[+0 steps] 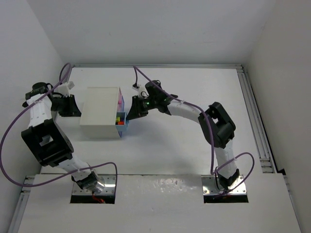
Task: Sort the stationery into containers
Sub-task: Close the drawer in the storage box.
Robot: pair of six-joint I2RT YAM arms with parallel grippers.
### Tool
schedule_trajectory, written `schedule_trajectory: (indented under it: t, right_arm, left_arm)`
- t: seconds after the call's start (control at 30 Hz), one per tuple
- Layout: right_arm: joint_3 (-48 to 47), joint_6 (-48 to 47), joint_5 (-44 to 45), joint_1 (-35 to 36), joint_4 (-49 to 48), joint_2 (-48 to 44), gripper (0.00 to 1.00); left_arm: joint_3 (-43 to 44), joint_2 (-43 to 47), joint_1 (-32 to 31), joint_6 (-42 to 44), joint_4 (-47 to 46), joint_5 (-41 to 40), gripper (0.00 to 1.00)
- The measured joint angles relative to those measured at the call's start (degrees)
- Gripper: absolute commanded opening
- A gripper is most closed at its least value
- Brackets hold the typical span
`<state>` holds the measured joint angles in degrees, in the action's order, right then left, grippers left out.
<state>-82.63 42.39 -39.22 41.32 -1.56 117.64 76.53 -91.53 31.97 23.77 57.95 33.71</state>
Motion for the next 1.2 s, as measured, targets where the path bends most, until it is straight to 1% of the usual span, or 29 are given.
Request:
schedule_trajectory:
  t: [0.33, 0.53, 0.9, 1.03, 1.2]
  right_arm:
    - [-5.73, 2.99, 0.04, 2.34, -3.19, 5.07, 0.19]
    - [-6.82, 4.04, 0.07, 2.67, -4.33, 6.64, 0.19]
    - [-9.44, 4.17, 0.35, 2.71, -5.38, 8.13, 0.23]
    - [-9.73, 4.09, 0.61, 2.71, -5.57, 8.17, 0.27]
    - [-9.75, 2.8, 1.11, 2.71, -5.16, 8.17, 0.3]
  left_arm:
    - [-1.68, -0.52, 0.0, 0.31, -0.76, 1.49, 0.22]
    - [-1.75, -0.52, -0.17, 0.44, -1.09, 1.73, 0.22]
    - [-1.75, -0.55, -0.79, 0.39, -1.97, 1.68, 0.22]
    - [-1.7, -0.68, -1.07, 0.28, -2.43, 1.55, 0.22]
    - [-0.68, -1.29, -1.38, -0.35, -2.75, 1.22, 0.24]
